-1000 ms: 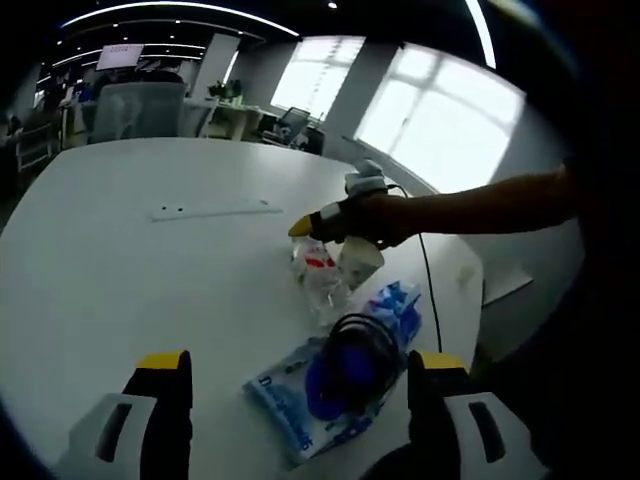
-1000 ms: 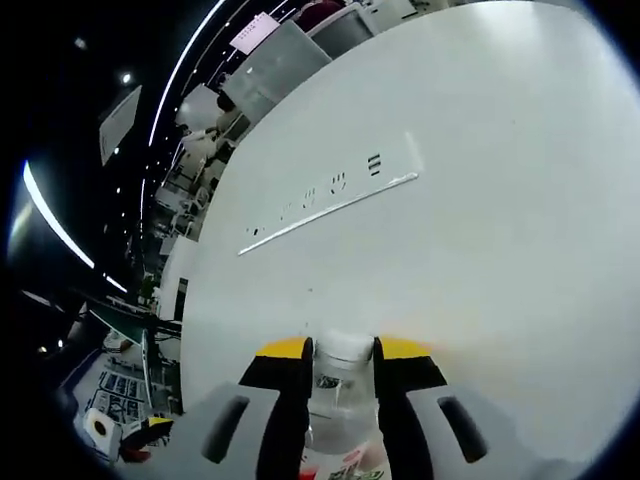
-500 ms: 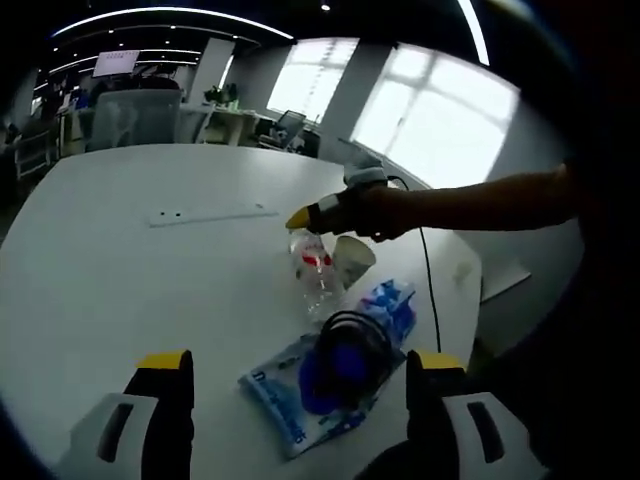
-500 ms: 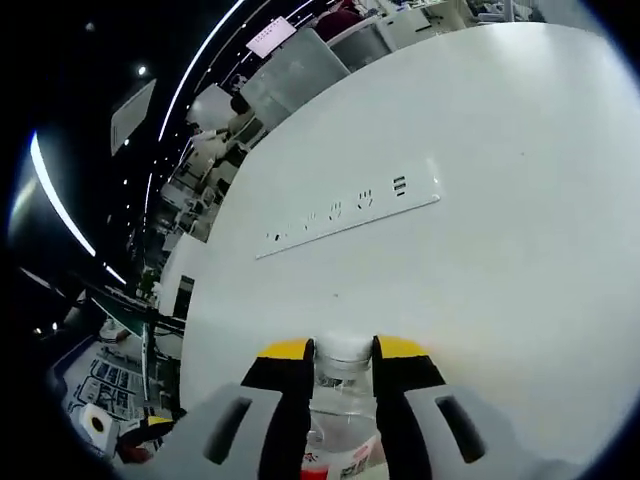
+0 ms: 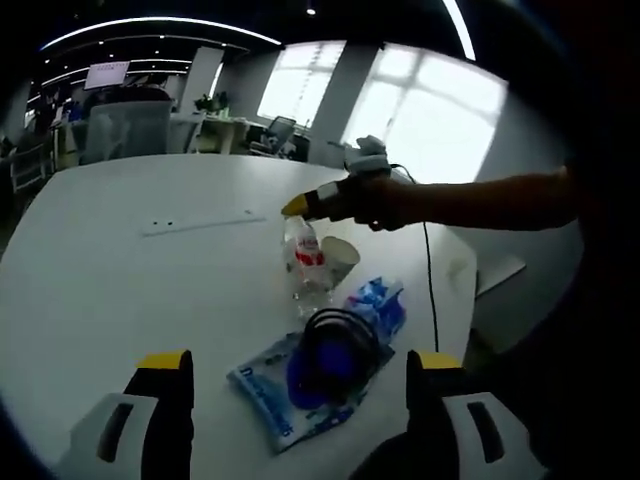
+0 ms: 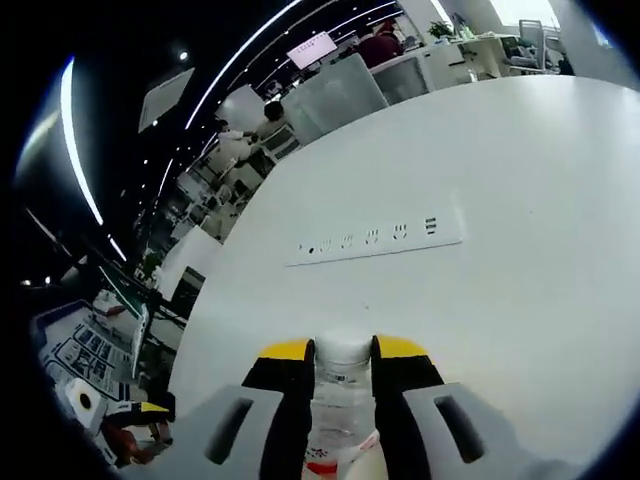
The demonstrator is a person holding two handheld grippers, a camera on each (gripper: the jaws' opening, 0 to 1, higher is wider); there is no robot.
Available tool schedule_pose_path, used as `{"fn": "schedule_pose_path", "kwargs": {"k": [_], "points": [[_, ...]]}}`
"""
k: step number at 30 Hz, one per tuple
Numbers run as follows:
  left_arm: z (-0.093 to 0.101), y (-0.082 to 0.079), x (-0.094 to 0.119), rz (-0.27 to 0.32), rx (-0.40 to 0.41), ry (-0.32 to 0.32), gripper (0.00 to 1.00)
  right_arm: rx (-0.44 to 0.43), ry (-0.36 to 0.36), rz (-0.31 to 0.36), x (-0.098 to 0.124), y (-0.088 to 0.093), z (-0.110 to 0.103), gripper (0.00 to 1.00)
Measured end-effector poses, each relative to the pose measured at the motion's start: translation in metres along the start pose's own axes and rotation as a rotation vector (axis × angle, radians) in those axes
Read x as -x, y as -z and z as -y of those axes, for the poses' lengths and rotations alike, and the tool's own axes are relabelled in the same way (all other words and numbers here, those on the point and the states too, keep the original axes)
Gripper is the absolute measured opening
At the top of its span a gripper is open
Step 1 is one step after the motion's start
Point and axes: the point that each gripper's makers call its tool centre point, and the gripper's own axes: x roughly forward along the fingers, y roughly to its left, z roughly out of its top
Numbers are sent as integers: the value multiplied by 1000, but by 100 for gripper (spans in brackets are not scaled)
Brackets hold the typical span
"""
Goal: Arrange the tabletop items into an orderly group along one side of the table until the central work area is clear of visible clutter.
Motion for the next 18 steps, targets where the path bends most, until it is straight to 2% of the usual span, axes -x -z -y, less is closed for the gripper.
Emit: {"fn": "schedule_pose_path", "kwargs": {"k": [11,15,18], "points": [[13,3,8,20,-24,10,87,206,-17,120,22,-11,-26,17],[17,1,10,37,-37,11,88,280,-18,168,37,-6,-39,17],[19,-1,11,44,-43,11,88,305,-19,178,41,-2,-42,17]]}}
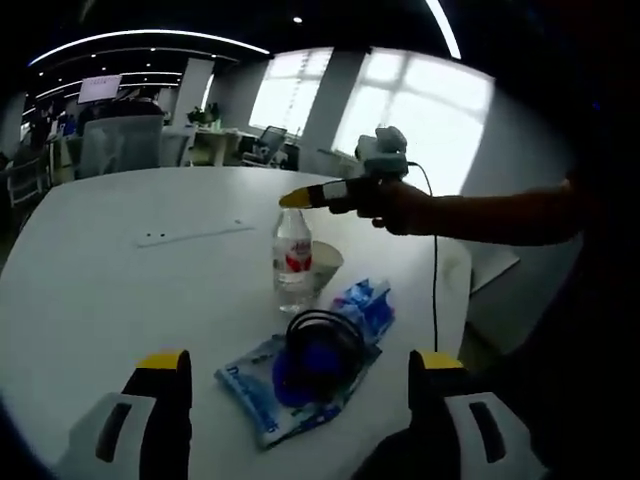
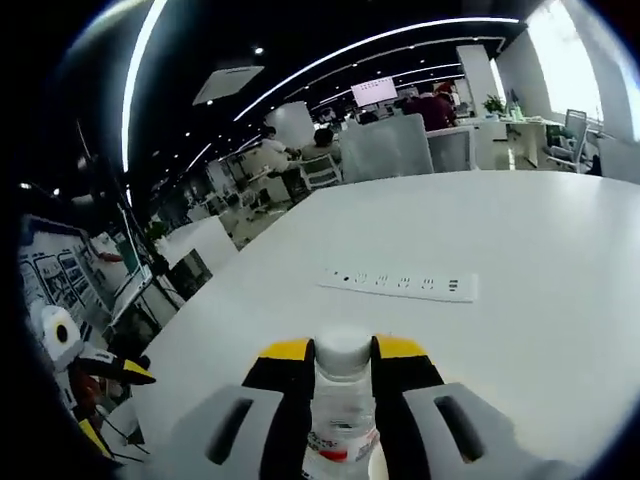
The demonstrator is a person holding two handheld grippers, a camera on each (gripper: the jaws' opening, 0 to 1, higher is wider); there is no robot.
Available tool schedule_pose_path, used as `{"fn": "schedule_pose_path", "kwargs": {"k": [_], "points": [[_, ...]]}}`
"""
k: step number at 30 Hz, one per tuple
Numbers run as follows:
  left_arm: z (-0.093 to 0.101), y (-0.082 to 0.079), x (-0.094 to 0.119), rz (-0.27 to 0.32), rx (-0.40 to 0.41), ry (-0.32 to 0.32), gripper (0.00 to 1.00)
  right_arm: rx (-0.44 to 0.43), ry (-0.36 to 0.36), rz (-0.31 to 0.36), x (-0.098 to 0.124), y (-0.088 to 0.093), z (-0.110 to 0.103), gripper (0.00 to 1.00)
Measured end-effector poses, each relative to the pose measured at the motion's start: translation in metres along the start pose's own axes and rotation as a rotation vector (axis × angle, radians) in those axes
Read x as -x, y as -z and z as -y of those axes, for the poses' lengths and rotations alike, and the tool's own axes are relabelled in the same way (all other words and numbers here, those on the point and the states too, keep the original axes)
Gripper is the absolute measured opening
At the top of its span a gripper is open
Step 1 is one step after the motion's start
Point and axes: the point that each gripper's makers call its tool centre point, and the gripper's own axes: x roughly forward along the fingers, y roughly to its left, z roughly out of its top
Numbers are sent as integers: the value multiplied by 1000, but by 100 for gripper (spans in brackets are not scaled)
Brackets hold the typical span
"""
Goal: Arrange the tabletop items into an orderly group along one side of the table until the central work area is clear of visible clutter.
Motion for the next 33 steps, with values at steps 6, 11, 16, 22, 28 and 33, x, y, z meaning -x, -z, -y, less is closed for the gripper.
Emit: {"fn": "schedule_pose_path", "kwargs": {"k": [6,11,16,22,28,33], "points": [[-2,-1,4,6,-8,-8,89,80,-3,25,20,9,-20,17],[-5,-1,8,5,-13,-24,89,115,-3,38,30,14,-28,18],[-4,0,11,8,-14,-34,89,164,2,61,42,21,-34,18],[0,0,13,2,-23,-36,89,195,-5,71,45,25,-41,18],[0,2,15,2,-27,-37,89,244,-20,65,43,29,-50,18],[1,1,17,6,-33,-37,89,157,-45,62,48,32,-52,20]]}}
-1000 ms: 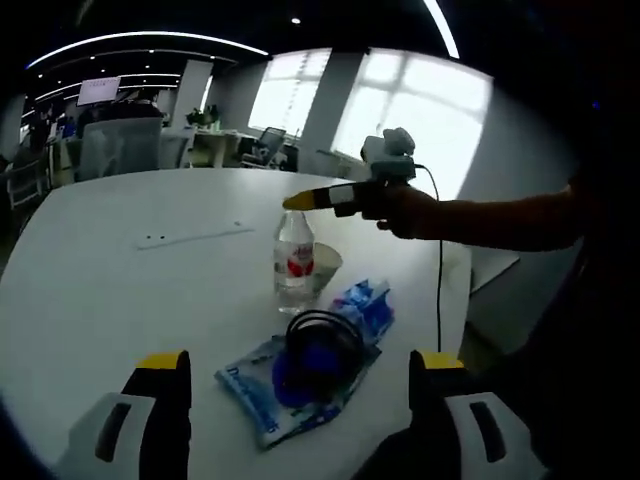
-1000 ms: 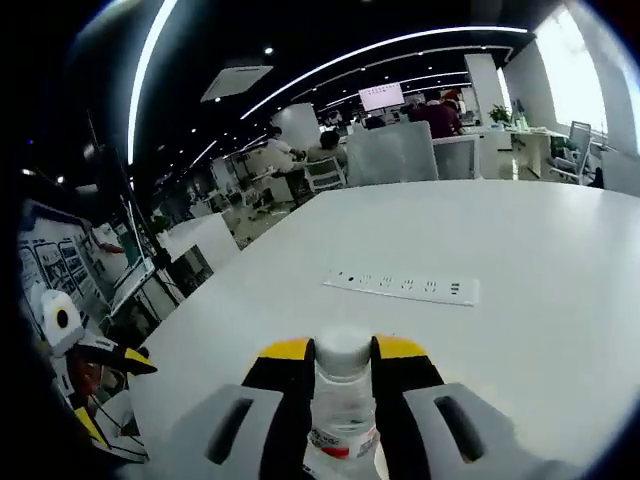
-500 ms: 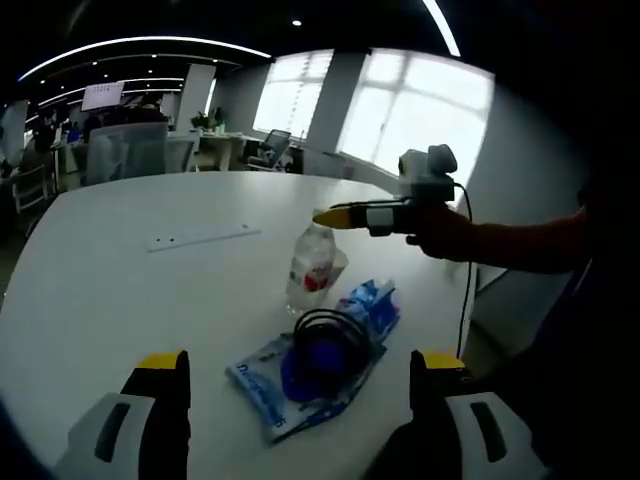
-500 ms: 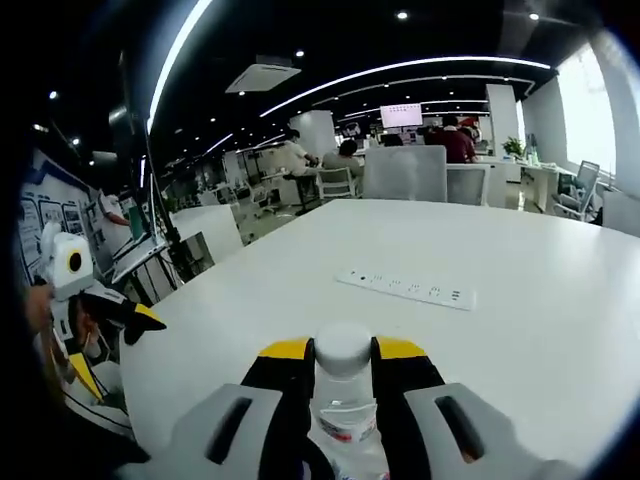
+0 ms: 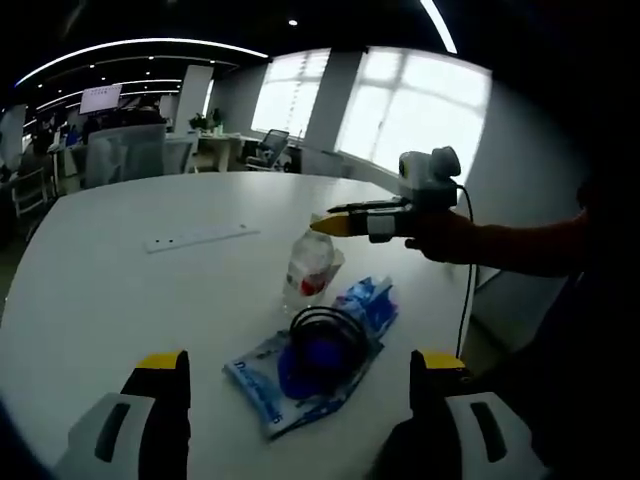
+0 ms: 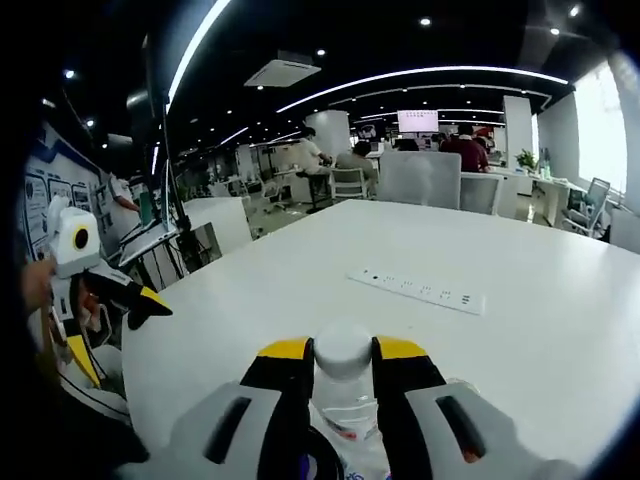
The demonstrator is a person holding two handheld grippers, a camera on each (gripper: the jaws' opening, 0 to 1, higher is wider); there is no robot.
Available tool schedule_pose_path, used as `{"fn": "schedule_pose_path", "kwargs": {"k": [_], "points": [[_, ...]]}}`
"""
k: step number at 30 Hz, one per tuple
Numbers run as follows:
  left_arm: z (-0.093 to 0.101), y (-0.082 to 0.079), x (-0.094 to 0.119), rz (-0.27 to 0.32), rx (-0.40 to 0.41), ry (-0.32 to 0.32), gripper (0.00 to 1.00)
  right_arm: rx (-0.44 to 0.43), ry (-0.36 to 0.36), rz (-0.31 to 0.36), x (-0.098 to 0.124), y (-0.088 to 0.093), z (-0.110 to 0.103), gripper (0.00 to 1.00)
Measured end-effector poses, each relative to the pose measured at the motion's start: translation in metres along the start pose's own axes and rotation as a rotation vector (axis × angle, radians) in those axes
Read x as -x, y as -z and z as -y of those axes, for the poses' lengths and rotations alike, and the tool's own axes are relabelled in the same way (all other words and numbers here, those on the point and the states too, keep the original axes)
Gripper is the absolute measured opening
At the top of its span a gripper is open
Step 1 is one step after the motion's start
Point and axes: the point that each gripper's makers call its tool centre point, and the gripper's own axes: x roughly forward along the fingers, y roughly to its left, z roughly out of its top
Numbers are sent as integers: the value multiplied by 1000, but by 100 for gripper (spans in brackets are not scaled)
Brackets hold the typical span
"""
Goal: Arrange the tabletop items into an orderly group along one side of the table until the central work area is clear of visible clutter.
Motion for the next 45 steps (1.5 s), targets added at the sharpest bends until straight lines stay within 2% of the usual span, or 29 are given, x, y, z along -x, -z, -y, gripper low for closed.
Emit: {"fn": "schedule_pose_path", "kwargs": {"k": [1,2,5,7,8,11,14,20,29,35,45], "points": [[0,-1,0,1,-1,0,90,-37,-13,6,0,-1,-2,20],[-1,-1,0,2,-2,-2,90,-64,-4,43,2,-5,-1,20],[-4,-5,0,7,-12,-7,91,-59,3,92,15,-12,-1,20],[-3,-8,0,11,-14,-6,91,-61,9,104,21,-11,-1,24],[-2,-9,-1,11,-17,-6,91,-62,14,108,24,-10,-1,30],[-2,-12,-3,12,-24,-1,92,-78,18,108,30,-6,1,46],[-3,-14,-5,8,-33,7,91,-85,27,96,41,-1,1,57],[-4,-21,-10,8,-51,17,91,-41,34,75,59,11,1,72],[1,-41,-26,48,-98,60,90,-51,71,51,95,29,10,90],[15,-55,-42,52,-134,101,89,-52,109,13,113,43,15,96],[28,-80,-70,72,-173,152,84,-94,140,-9,132,56,18,100]]}}
